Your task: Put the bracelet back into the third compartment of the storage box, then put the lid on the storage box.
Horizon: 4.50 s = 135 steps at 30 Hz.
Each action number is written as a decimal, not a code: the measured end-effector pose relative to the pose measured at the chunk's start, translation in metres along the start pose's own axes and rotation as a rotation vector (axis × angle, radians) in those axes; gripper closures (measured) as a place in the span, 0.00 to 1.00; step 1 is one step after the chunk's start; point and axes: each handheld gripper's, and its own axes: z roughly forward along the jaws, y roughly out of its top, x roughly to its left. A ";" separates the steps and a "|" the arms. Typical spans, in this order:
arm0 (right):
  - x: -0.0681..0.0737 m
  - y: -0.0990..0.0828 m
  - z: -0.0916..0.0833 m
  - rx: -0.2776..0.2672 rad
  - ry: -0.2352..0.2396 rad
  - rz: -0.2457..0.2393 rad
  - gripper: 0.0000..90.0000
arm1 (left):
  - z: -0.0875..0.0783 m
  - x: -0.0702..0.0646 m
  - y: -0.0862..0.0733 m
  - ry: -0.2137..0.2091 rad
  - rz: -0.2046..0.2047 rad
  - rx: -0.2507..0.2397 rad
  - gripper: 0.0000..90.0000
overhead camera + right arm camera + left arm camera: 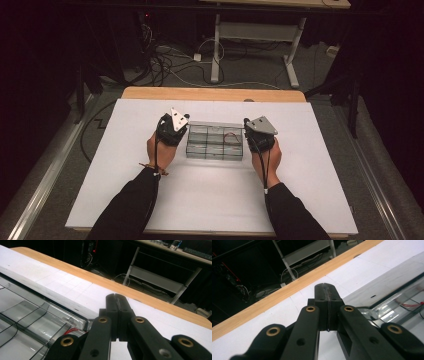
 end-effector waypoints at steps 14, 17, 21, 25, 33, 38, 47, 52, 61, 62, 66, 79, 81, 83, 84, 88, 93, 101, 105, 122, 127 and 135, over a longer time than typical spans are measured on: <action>0.003 -0.007 -0.004 -0.004 0.001 -0.012 1.00 | -0.002 -0.003 -0.005 0.000 0.024 0.001 0.98; 0.003 -0.008 -0.005 -0.005 0.002 -0.011 1.00 | -0.002 -0.003 -0.005 -0.001 0.028 0.003 0.98; 0.003 -0.010 -0.006 -0.009 0.005 -0.001 1.00 | -0.003 -0.004 -0.007 -0.006 0.019 0.014 0.98; 0.003 -0.011 -0.006 -0.011 0.008 0.004 1.00 | -0.003 -0.005 -0.007 0.002 0.033 0.003 0.98; 0.005 -0.011 -0.010 -0.018 0.004 -0.002 1.00 | -0.004 -0.006 -0.007 0.002 0.044 0.012 0.98; 0.005 -0.012 -0.011 -0.022 0.003 -0.001 1.00 | -0.004 -0.007 -0.008 0.004 0.059 0.014 0.98; 0.009 -0.019 -0.015 -0.022 0.015 -0.001 1.00 | -0.006 -0.009 -0.015 -0.013 0.052 0.015 0.97; 0.010 -0.023 -0.019 -0.023 0.021 -0.010 1.00 | -0.007 -0.011 -0.019 -0.014 0.054 0.019 0.98; 0.015 -0.029 -0.022 -0.006 0.051 -0.042 1.00 | -0.010 -0.021 -0.021 -0.034 0.089 0.011 0.97; 0.016 -0.030 -0.022 -0.004 0.054 -0.048 1.00 | -0.010 -0.023 -0.021 -0.042 0.102 0.010 0.97; 0.018 -0.034 -0.023 0.003 0.074 -0.048 1.00 | -0.012 -0.031 -0.021 -0.068 0.126 -0.001 0.97; 0.019 -0.043 -0.033 0.015 0.164 -0.067 1.00 | -0.020 -0.045 -0.032 -0.138 0.149 0.001 0.97; 0.020 -0.045 -0.035 0.017 0.170 -0.071 1.00 | -0.020 -0.047 -0.034 -0.148 0.156 0.003 0.97; 0.020 -0.047 -0.036 0.028 0.182 -0.075 0.99 | -0.020 -0.048 -0.035 -0.157 0.155 0.004 0.97; 0.020 -0.047 -0.036 0.030 0.186 -0.076 0.99 | -0.020 -0.048 -0.036 -0.159 0.153 0.001 0.97; 0.018 -0.047 -0.040 0.016 0.194 -0.073 0.98 | -0.024 -0.047 -0.037 -0.174 0.146 -0.015 0.97; 0.016 -0.045 -0.044 0.007 0.221 -0.078 0.95 | -0.028 -0.044 -0.037 -0.198 0.141 -0.035 0.97; 0.010 -0.038 -0.052 -0.036 0.247 -0.071 0.85 | -0.033 -0.044 -0.033 -0.219 0.162 -0.050 0.87; 0.008 -0.038 -0.054 -0.043 0.261 -0.071 0.75 | -0.035 -0.041 -0.033 -0.220 0.161 -0.057 0.81; 0.017 -0.037 -0.057 -0.096 0.255 -0.073 0.25 | -0.039 -0.048 -0.029 -0.240 0.167 -0.067 0.28; 0.016 -0.034 -0.059 -0.094 0.310 -0.089 0.24 | -0.045 -0.049 -0.027 -0.250 0.167 -0.090 0.24; 0.017 -0.028 -0.066 -0.087 0.327 -0.127 0.23 | -0.054 -0.048 -0.024 -0.258 0.177 -0.108 0.24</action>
